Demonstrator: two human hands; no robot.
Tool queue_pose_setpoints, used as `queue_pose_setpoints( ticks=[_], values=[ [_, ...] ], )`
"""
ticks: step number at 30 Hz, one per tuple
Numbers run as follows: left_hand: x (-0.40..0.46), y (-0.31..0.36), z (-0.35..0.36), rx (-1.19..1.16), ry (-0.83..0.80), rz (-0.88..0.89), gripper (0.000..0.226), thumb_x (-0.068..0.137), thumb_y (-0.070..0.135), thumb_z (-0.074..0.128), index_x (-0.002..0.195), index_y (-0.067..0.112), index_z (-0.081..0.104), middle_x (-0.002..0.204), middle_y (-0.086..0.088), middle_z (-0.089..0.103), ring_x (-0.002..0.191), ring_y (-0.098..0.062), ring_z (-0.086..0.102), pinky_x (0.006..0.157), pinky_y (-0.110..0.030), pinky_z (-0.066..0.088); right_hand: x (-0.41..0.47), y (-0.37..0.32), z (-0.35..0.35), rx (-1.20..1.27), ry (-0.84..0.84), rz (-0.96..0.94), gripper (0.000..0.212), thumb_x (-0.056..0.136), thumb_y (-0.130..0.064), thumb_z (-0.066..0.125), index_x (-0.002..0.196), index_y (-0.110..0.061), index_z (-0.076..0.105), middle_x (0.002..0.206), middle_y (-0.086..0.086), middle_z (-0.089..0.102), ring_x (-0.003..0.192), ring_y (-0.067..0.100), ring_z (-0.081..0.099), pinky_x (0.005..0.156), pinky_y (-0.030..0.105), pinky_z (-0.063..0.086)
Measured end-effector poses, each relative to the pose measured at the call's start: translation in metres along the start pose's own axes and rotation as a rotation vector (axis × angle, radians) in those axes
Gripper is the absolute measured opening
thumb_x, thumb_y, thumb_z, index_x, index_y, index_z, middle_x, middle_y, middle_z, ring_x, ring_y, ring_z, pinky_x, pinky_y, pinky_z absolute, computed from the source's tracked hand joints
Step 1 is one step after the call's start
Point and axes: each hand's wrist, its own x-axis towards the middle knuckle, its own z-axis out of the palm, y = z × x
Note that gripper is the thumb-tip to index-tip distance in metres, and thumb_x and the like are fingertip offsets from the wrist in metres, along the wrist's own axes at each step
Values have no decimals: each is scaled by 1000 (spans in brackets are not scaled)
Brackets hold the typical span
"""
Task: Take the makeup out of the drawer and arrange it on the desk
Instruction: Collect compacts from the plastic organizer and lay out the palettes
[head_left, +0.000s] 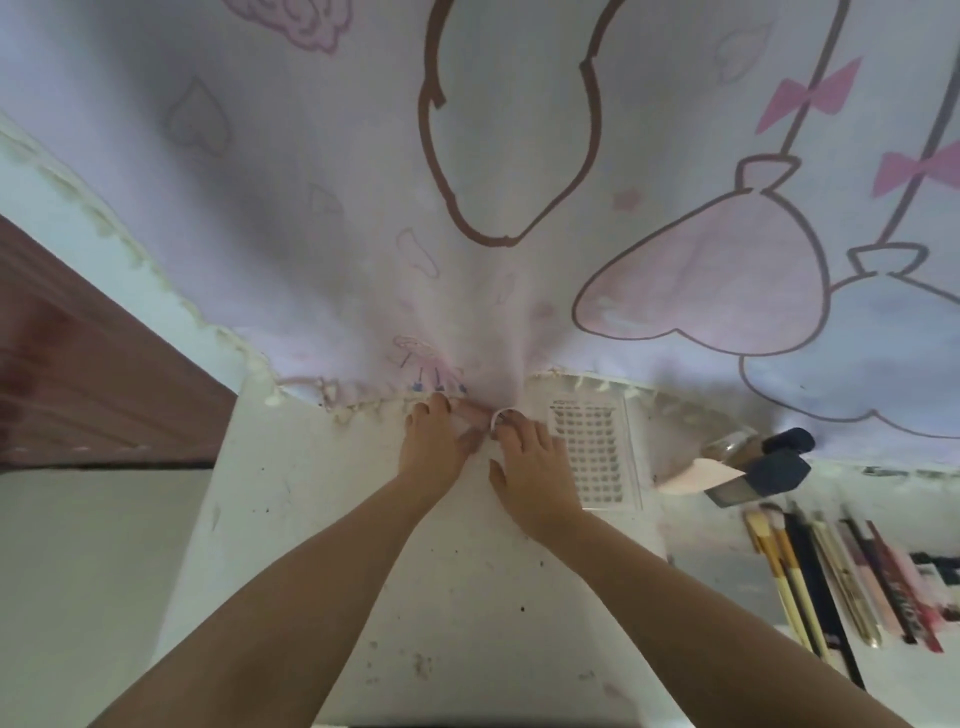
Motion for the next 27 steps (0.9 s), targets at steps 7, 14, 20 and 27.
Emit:
queue_pose_setpoints(
  ticks=[7, 14, 20, 27],
  values=[
    [5, -31, -17, 114, 56, -42, 47, 87, 38, 60, 117, 6, 42, 119, -15, 50, 111, -33, 46, 84, -43, 46, -58, -25, 34, 22, -58, -98, 29, 79, -31, 51, 100, -19, 66, 119, 2, 63, 106, 20, 62, 89, 34, 51],
    [8, -36, -1, 444, 127, 30, 49, 91, 47, 48, 122, 10, 43, 121, -8, 48, 114, -27, 44, 90, -38, 38, -65, -10, 48, 86, -64, -150, 34, 86, -28, 44, 114, -19, 61, 134, 2, 55, 119, 20, 54, 102, 35, 41],
    [1, -44, -14, 318, 154, 33, 36, 93, 40, 47, 114, 10, 50, 117, -8, 49, 110, -27, 45, 89, -38, 38, -64, -13, 41, 60, -86, -142, 34, 83, -27, 46, 110, -19, 65, 130, 2, 59, 114, 20, 58, 98, 35, 46],
    [-9, -39, -50, 331, 0, 425, 29, 94, 30, 46, 115, 10, 50, 117, -9, 52, 110, -28, 46, 91, -38, 38, -41, -31, 4, 99, -350, 53, 32, 97, -28, 42, 121, -12, 55, 139, 5, 45, 124, 26, 45, 99, 36, 39]
  ],
)
